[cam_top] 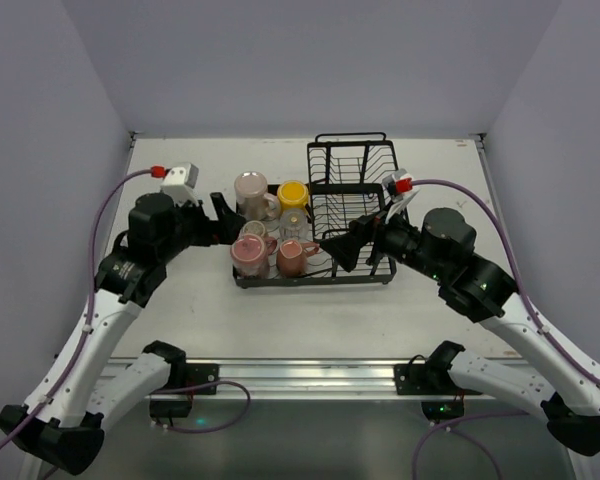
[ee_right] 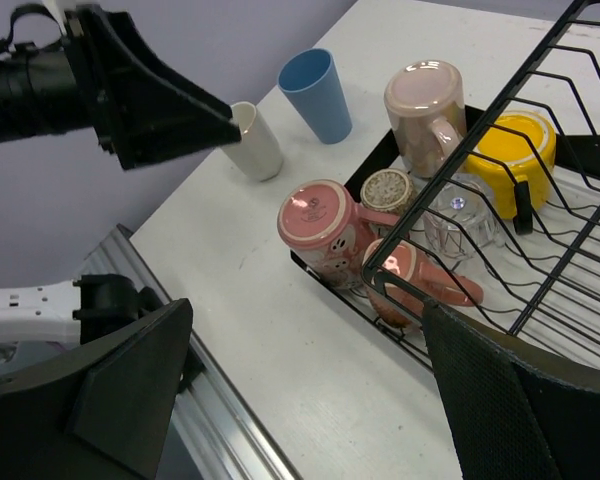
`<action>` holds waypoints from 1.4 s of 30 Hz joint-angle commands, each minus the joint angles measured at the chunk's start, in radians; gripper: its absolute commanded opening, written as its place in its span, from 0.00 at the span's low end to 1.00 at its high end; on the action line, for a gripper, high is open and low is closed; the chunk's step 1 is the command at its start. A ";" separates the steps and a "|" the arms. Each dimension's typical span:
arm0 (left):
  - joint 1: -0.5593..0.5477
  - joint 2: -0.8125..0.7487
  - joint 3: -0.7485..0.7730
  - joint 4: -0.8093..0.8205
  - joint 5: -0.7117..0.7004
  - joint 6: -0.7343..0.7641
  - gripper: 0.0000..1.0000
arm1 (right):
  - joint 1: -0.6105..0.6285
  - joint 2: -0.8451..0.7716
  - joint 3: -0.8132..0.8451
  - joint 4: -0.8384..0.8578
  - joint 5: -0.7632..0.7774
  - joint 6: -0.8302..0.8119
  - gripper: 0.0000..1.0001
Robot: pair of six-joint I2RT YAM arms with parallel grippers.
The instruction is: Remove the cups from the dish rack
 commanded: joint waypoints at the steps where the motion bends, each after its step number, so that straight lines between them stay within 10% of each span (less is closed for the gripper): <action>1: -0.118 0.014 -0.058 0.046 0.068 -0.010 1.00 | 0.005 -0.012 0.045 -0.024 0.035 -0.021 0.99; 13: -0.300 0.139 -0.107 0.021 -0.328 0.029 1.00 | 0.005 -0.007 0.040 -0.036 0.052 -0.013 0.99; 42: -0.300 0.376 -0.159 0.158 -0.359 0.045 1.00 | 0.005 0.010 0.006 0.000 0.012 -0.024 0.99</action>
